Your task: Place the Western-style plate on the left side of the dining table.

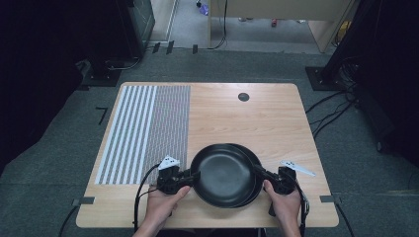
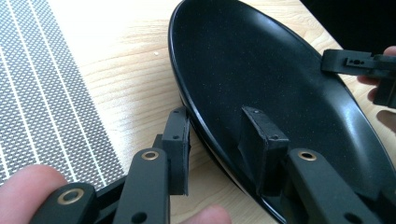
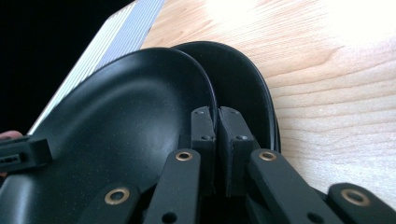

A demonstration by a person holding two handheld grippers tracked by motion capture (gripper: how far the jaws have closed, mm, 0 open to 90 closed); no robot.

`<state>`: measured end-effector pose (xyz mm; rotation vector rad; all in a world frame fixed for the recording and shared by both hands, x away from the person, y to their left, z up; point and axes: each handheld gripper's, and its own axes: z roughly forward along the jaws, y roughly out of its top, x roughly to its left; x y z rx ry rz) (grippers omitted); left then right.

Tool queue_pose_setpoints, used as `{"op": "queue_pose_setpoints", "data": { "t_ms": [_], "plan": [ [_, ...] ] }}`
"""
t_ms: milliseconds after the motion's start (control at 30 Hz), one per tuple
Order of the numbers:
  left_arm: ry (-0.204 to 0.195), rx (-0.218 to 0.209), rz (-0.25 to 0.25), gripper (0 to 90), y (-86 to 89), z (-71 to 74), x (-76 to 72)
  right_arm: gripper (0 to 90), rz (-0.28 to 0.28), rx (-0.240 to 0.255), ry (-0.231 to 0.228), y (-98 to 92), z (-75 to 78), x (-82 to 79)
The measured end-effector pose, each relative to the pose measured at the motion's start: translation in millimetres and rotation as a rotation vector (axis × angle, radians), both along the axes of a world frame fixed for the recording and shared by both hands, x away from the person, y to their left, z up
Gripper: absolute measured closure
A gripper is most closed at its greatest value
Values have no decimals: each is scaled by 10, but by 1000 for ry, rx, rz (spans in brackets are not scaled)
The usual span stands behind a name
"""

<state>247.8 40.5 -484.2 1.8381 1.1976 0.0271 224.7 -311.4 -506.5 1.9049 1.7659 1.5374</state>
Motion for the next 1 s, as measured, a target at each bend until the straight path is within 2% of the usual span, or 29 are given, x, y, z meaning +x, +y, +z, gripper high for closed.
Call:
{"op": "queue_pose_setpoints", "data": {
  "t_ms": [167,233,367,433,467,500,533,567,633,733,767,833,1000],
  "plan": [
    [-10,7,-5,645,-23,-34,-4,825,-11,16,14,24,-41,15],
    [-6,-7,-6,645,-17,-47,2,822,-14,18,19,30,-51,18],
    [-4,-9,-10,646,-7,-47,5,827,-26,71,46,29,-79,34],
    [-1,-13,-8,647,-4,-47,7,828,-30,81,50,33,-88,35],
    [5,-17,-7,649,-1,-48,9,827,-38,95,54,41,-99,36],
    [19,-29,-4,660,5,-51,14,838,-62,135,71,52,-122,38],
    [37,-49,-3,660,16,-54,21,838,-62,135,71,52,-122,38],
    [45,-56,-3,666,18,-50,22,844,-74,165,89,47,-128,39],
    [43,-40,2,671,6,-36,18,852,-84,205,109,35,-134,47],
    [45,-52,10,689,9,-19,15,856,-98,235,103,32,-137,40],
    [48,-55,13,697,11,-12,12,858,-107,261,106,29,-133,33],
    [43,-53,17,700,7,-1,9,856,-115,277,113,29,-133,28],
    [44,-56,31,711,22,32,11,853,-128,278,122,58,-126,15]
  ]
}}
